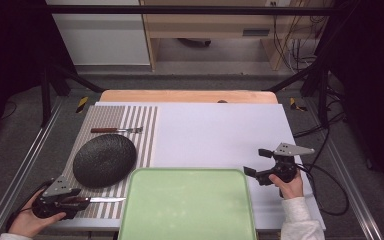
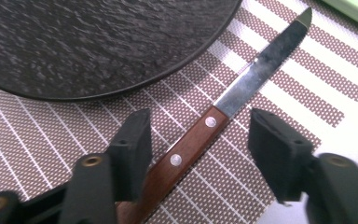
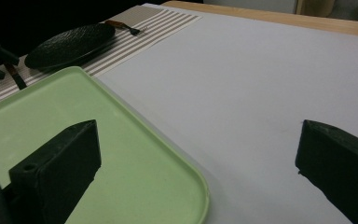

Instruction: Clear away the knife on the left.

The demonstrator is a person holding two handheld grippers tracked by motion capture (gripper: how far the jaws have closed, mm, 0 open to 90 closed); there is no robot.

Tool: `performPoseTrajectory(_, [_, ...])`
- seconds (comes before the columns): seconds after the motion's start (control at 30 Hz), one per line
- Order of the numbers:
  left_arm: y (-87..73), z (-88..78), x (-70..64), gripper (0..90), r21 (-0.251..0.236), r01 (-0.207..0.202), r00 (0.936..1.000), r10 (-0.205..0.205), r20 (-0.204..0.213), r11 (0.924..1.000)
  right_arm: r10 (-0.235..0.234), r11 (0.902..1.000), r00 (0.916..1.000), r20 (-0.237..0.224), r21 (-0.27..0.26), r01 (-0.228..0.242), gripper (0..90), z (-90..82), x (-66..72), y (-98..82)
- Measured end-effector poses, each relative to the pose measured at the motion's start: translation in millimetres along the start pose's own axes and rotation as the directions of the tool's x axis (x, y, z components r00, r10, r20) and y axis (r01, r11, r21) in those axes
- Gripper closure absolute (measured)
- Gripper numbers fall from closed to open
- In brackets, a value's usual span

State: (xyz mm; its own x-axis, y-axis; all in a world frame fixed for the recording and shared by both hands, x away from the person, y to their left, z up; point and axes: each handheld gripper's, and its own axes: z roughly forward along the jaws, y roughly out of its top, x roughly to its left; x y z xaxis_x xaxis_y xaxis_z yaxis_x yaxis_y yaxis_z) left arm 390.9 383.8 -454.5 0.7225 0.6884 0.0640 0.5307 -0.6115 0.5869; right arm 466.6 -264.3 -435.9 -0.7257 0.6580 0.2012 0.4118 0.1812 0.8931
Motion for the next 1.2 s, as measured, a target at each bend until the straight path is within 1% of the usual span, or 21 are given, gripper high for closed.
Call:
performPoseTrajectory(0.23, [0.6, 0.7, -0.8, 55.2, 0.019, -0.034, 0.9994, 0.034, -0.005, 0.9992, -0.001, 1.0000, 1.0000, 0.000, 0.000, 0.001, 0.5, 0.1, 0.0, 0.1])
performPoseTrajectory(0.27, [0.8, 0.6, -0.7, 57.4, 0.019, -0.036, 0.9993, 0.036, -0.001, 0.9992, 0.000, 1.0000, 1.0000, 0.001, 0.000, 0.000, 0.5, 0.1, 0.1, 0.1])
performPoseTrajectory(0.33, [1.0, 0.5, -0.7, 60.1, 0.022, -0.043, 0.9991, 0.043, 0.000, 0.9988, -0.003, 1.0000, 1.0000, 0.002, 0.002, 0.003, 0.5, 0.1, 0.0, 0.1])
performPoseTrajectory(0.43, [1.1, 0.7, -1.8, 63.1, 0.028, -0.065, 0.9978, 0.066, -0.009, 0.9975, -0.002, 1.0000, 1.0000, 0.001, 0.001, 0.002, 0.5, 0.2, 0.1, 0.1])
performPoseTrajectory(0.57, [1.6, 0.7, -4.3, 64.0, 0.036, -0.097, 0.9950, 0.098, -0.018, 0.9946, -0.002, 1.0000, 1.0000, 0.001, 0.003, 0.002, 0.5, 0.4, 0.2, 0.0])
performPoseTrajectory(0.7, [2.8, 0.3, -6.8, 65.5, 0.048, -0.133, 0.9907, 0.134, -0.020, 0.9899, -0.001, 1.0000, 1.0000, 0.000, 0.004, 0.001, 0.5, 0.5, 0.3, 0.0])
performPoseTrajectory(0.83, [3.9, -0.3, -8.7, 67.0, 0.058, -0.170, 0.9850, 0.171, -0.019, 0.9837, -0.002, 1.0000, 1.0000, 0.001, 0.003, 0.002, 0.5, 0.3, 0.2, 0.1])
performPoseTrajectory(0.93, [4.5, -0.4, -8.9, 68.0, 0.061, -0.184, 0.9826, 0.185, -0.017, 0.9811, -0.003, 1.0000, 1.0000, 0.000, 0.003, 0.003, 0.5, 0.3, 0.1, 0.1])
performPoseTrajectory(1.07, [6.1, -2.3, -7.4, 71.7, 0.053, -0.174, 0.9845, 0.175, -0.010, 0.9833, -0.003, 1.0000, 1.0000, 0.000, 0.003, 0.003, 0.5, 0.4, 0.1, 0.1])
performPoseTrajectory(1.1, [6.8, -4.1, -6.7, 73.2, 0.044, -0.174, 0.9847, 0.174, -0.008, 0.9838, -0.002, 1.0000, 1.0000, 0.000, 0.003, 0.002, 0.5, 0.4, 0.2, 0.1])
performPoseTrajectory(1.13, [7.9, -5.9, -5.3, 86.4, 0.044, -0.164, 0.9863, 0.164, 0.016, 0.9854, -0.002, 1.0000, 1.0000, -0.001, 0.003, 0.002, 0.5, 0.4, 0.2, 0.1])
performPoseTrajectory(1.17, [7.7, -5.5, -5.1, 89.8, 0.057, -0.166, 0.9861, 0.165, 0.018, 0.9845, -0.002, 1.0000, 1.0000, -0.001, 0.003, 0.002, 0.5, 0.4, 0.2, 0.1])
performPoseTrajectory(1.2, [6.8, -3.4, -5.5, 89.3, 0.079, -0.185, 0.9824, 0.182, 0.040, 0.9796, -0.002, 1.0000, 1.0000, -0.001, 0.003, 0.002, 0.5, 0.3, 0.2, 0.1])
